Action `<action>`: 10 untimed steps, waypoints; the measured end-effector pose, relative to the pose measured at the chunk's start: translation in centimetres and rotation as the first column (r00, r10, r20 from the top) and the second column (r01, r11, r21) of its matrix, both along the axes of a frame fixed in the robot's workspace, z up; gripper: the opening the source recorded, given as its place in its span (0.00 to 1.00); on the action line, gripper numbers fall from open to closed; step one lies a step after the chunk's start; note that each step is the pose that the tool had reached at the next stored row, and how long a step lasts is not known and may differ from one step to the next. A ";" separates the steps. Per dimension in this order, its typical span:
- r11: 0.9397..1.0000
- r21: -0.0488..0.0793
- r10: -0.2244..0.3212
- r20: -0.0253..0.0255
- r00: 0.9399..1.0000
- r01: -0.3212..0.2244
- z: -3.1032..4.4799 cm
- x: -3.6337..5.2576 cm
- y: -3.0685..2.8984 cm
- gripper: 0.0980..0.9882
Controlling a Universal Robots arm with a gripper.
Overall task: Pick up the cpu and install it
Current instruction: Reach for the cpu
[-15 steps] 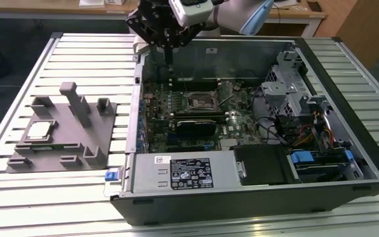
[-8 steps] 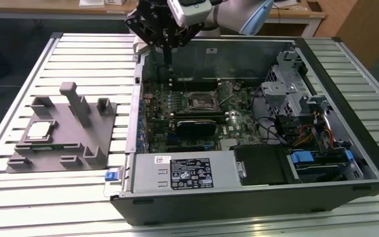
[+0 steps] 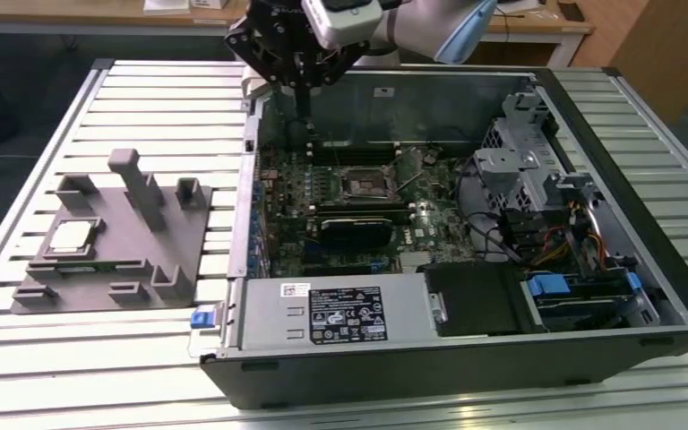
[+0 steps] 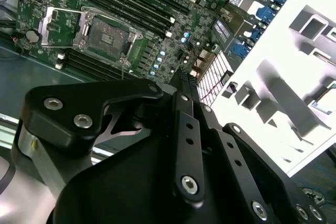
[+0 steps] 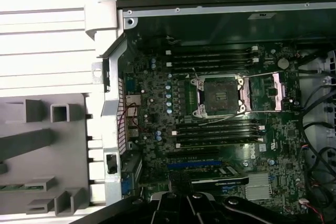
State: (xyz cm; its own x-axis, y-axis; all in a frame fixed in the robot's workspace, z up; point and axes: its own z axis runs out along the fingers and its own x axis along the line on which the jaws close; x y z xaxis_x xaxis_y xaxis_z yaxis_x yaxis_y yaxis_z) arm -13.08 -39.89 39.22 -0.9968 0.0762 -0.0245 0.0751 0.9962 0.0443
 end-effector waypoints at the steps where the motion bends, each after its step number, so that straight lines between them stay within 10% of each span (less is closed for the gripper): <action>1: 1.000 0.000 0.000 0.000 1.000 0.000 0.00 -0.03 0.00 0.01; 10: 1.000 0.000 0.000 0.000 1.000 0.000 -0.02 -0.45 0.00 0.01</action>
